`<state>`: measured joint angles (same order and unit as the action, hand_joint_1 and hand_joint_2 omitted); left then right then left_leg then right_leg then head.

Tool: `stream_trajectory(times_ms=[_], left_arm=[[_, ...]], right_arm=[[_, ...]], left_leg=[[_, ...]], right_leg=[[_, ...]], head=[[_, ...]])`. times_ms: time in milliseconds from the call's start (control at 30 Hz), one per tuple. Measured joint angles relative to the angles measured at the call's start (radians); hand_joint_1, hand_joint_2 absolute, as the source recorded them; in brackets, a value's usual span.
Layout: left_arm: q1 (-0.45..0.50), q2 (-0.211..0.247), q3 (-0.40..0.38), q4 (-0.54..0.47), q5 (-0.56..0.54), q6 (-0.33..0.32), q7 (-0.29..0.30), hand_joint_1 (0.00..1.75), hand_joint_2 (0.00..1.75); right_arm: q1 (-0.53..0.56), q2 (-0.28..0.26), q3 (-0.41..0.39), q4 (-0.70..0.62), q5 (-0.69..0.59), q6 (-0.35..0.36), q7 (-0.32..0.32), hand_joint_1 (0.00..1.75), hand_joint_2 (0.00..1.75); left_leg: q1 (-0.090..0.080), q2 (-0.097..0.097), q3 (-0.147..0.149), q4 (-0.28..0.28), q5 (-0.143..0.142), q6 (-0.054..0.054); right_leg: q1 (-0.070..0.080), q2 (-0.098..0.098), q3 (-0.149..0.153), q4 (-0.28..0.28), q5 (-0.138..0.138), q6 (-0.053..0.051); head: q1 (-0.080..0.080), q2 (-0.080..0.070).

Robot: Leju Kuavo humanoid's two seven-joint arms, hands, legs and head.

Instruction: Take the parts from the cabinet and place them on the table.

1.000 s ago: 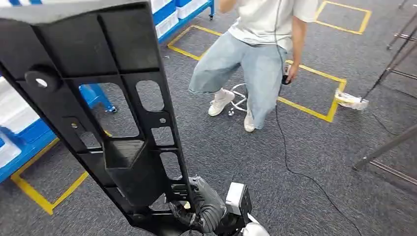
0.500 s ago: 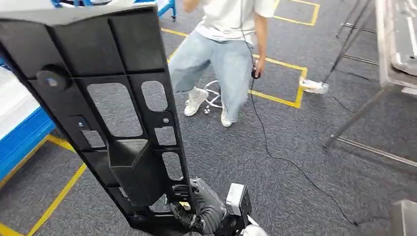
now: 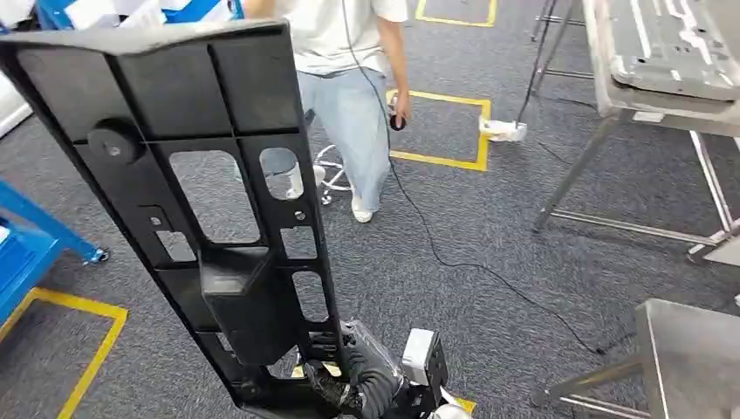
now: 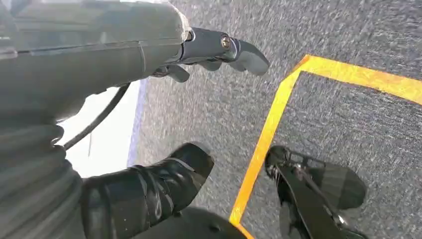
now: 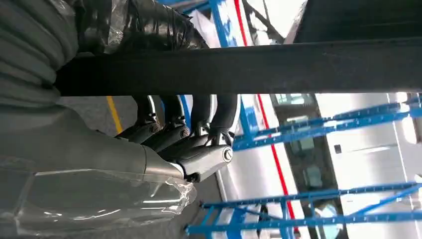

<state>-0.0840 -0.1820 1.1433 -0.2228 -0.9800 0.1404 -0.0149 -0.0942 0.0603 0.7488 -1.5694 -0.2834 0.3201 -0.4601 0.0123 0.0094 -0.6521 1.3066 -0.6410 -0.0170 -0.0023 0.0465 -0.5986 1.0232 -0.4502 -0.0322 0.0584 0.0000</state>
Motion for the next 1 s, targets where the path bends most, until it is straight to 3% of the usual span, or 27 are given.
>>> stream_trajectory(times_ms=[33,67,100,133,167,267,300,333,367,433,467,500,533,567,600,633,667,767,800,867,900,967,1000], left_arm=[[0.001,0.000,0.000,0.000,0.000,0.000,0.000,0.00,1.75],[0.001,0.000,0.000,0.000,0.000,0.000,0.000,0.00,1.75],[0.000,0.000,0.000,0.000,0.000,0.000,0.000,0.00,1.75],[0.002,0.000,0.000,0.000,0.000,0.000,0.000,0.00,1.75],[0.002,0.000,0.000,0.000,0.000,-0.002,0.000,0.00,1.75],[-0.006,0.000,0.000,0.000,0.002,-0.003,-0.001,0.00,1.75],[-0.004,-0.002,0.001,0.000,0.003,-0.003,-0.001,0.00,1.75],[-0.004,-0.001,0.001,0.000,0.002,-0.003,-0.001,0.00,1.75],[-0.003,-0.001,0.001,0.000,0.002,-0.003,-0.002,0.00,1.75],[0.001,-0.001,0.002,0.000,0.005,-0.003,-0.001,0.00,1.75],[0.003,-0.001,0.002,0.000,0.012,-0.006,0.000,0.00,1.75],[0.003,-0.001,0.003,0.000,0.015,-0.007,0.002,0.00,1.75],[0.002,-0.001,0.004,0.000,0.022,-0.012,0.005,0.00,1.75],[0.000,-0.002,0.006,0.000,0.026,-0.022,0.008,0.00,1.75],[-0.001,-0.003,0.007,0.000,0.031,-0.027,0.010,0.00,1.75],[-0.001,-0.004,0.009,0.000,0.036,-0.034,0.013,0.00,1.75],[0.000,-0.004,0.012,0.000,0.041,-0.039,0.014,0.00,1.75],[-0.006,-0.005,0.026,0.000,0.055,-0.044,0.014,0.00,1.75],[-0.007,-0.005,0.028,0.000,0.056,-0.044,0.014,0.00,1.75],[-0.006,-0.005,0.030,0.000,0.056,-0.045,0.014,0.00,1.75],[-0.003,-0.005,0.032,0.000,0.058,-0.047,0.014,0.00,1.75],[0.001,-0.005,0.036,0.000,0.065,-0.052,0.017,0.00,1.75],[0.002,-0.005,0.038,0.000,0.067,-0.055,0.020,0.00,1.75]], right_arm=[[0.001,0.000,0.000,0.000,0.001,0.000,0.000,1.75,1.75],[0.001,0.000,0.000,0.000,0.003,-0.001,0.000,1.75,1.75],[0.001,0.000,0.000,0.000,0.003,-0.001,0.000,1.75,1.75],[0.000,0.000,0.000,0.000,0.004,-0.001,-0.002,1.75,1.75],[-0.001,0.000,0.000,0.000,0.005,-0.001,-0.002,1.75,1.75],[0.001,0.001,0.001,0.000,0.007,-0.001,-0.002,1.75,1.75],[0.001,0.001,0.001,0.000,0.007,-0.001,-0.002,1.75,1.75],[-0.001,0.001,0.001,0.000,0.007,-0.001,-0.002,1.75,1.75],[-0.003,0.001,0.001,0.000,0.007,-0.001,-0.003,1.75,1.75],[-0.003,0.001,0.002,0.001,0.007,0.001,-0.002,1.75,1.75],[-0.003,0.001,0.002,0.005,0.008,0.002,-0.001,1.75,1.75],[-0.004,0.001,0.002,0.008,0.007,0.003,0.002,1.75,1.75],[-0.004,0.001,0.003,0.011,0.007,0.005,0.003,1.75,1.75],[-0.005,0.001,0.004,0.014,0.006,0.009,0.005,1.75,1.75],[-0.008,0.002,0.005,0.016,0.005,0.014,0.006,1.75,1.75],[-0.014,0.003,0.006,0.019,0.002,0.021,0.007,1.75,1.75],[-0.020,0.008,0.008,0.023,-0.002,0.026,0.009,1.75,1.75],[-0.031,0.014,0.013,0.032,-0.011,0.041,0.012,1.75,1.75],[-0.035,0.016,0.013,0.035,-0.011,0.043,0.014,1.75,1.75],[-0.042,0.021,0.015,0.040,-0.012,0.045,0.015,1.75,1.75],[-0.047,0.027,0.017,0.044,-0.016,0.048,0.016,1.75,1.75],[-0.053,0.031,0.021,0.053,-0.025,0.057,0.020,1.75,1.75],[-0.054,0.032,0.023,0.060,-0.028,0.060,0.021,1.75,1.75]], left_leg=[[0.000,-0.001,0.018,-0.046,0.037,0.001],[0.001,-0.009,0.055,-0.134,0.092,0.003],[0.003,-0.030,0.095,-0.226,0.138,0.006],[0.005,-0.084,0.114,-0.275,0.139,0.011],[0.006,-0.087,0.119,-0.296,0.137,0.013],[-0.001,-0.059,0.119,-0.291,0.144,0.027],[0.012,-0.043,0.121,-0.304,0.153,0.040],[0.007,-0.030,0.121,-0.309,0.157,0.046],[0.004,-0.018,0.119,-0.309,0.158,0.054],[-0.001,0.008,0.115,-0.308,0.158,0.056],[-0.002,0.025,0.114,-0.307,0.157,0.056],[-0.002,0.039,0.113,-0.306,0.157,0.056],[-0.002,0.051,0.113,-0.305,0.156,0.055],[-0.002,0.061,0.114,-0.304,0.154,0.053],[-0.002,0.071,0.115,-0.302,0.152,0.050],[-0.003,0.080,0.117,-0.298,0.148,0.045],[-0.012,0.088,0.114,-0.292,0.143,0.037],[-0.009,0.114,0.122,-0.298,0.145,0.025],[-0.009,0.121,0.123,-0.296,0.140,0.019],[-0.001,0.035,0.099,-0.235,0.090,0.010],[-0.001,0.014,0.065,-0.161,0.049,0.007],[0.000,0.000,-0.007,-0.014,-0.006,0.001],[0.000,0.000,-0.019,0.006,0.004,0.000]], right_leg=[[-0.001,0.013,0.000,0.003,0.000,0.000],[-0.001,0.029,0.001,0.004,0.000,0.000],[-0.002,0.042,0.001,0.006,0.000,0.003],[0.000,0.052,-0.002,0.008,0.001,0.009],[0.001,0.065,-0.009,0.014,0.002,0.016],[-0.005,0.094,-0.017,0.005,0.016,0.038],[-0.002,0.083,-0.021,0.010,0.010,0.041],[0.004,0.019,-0.031,0.035,-0.014,0.044],[0.004,-0.016,-0.056,0.090,-0.052,0.047],[0.000,-0.035,-0.124,0.244,-0.126,0.052],[-0.003,-0.036,-0.151,0.305,-0.143,0.054],[-0.004,-0.037,-0.150,0.310,-0.132,0.056],[-0.005,-0.041,-0.124,0.265,-0.102,0.056],[-0.005,-0.049,-0.079,0.188,-0.063,0.055],[-0.004,-0.069,-0.027,0.094,-0.026,0.051],[0.001,-0.114,0.012,0.014,-0.020,0.045],[0.011,-0.125,0.015,0.005,-0.021,0.037],[0.015,-0.089,0.008,0.007,-0.018,0.024],[0.008,-0.077,0.011,-0.004,-0.013,0.016],[0.000,-0.061,0.013,-0.008,-0.006,0.005],[0.000,-0.049,0.010,-0.008,-0.004,0.002],[0.001,-0.023,0.008,-0.006,-0.002,0.000],[0.000,-0.008,0.007,-0.003,-0.002,0.000]], head=[[0.000,0.000],[0.000,0.000],[0.000,0.000],[0.000,0.000],[0.001,0.000],[0.000,0.000],[0.000,0.000],[0.002,0.000],[0.005,0.000],[0.005,0.000],[0.006,0.000],[0.005,0.000],[0.006,0.000],[0.006,0.000],[0.006,0.000],[0.006,0.000],[0.005,0.000],[0.005,0.000],[0.005,0.000],[0.004,0.000],[0.004,0.000],[0.004,0.000],[0.004,0.000]])
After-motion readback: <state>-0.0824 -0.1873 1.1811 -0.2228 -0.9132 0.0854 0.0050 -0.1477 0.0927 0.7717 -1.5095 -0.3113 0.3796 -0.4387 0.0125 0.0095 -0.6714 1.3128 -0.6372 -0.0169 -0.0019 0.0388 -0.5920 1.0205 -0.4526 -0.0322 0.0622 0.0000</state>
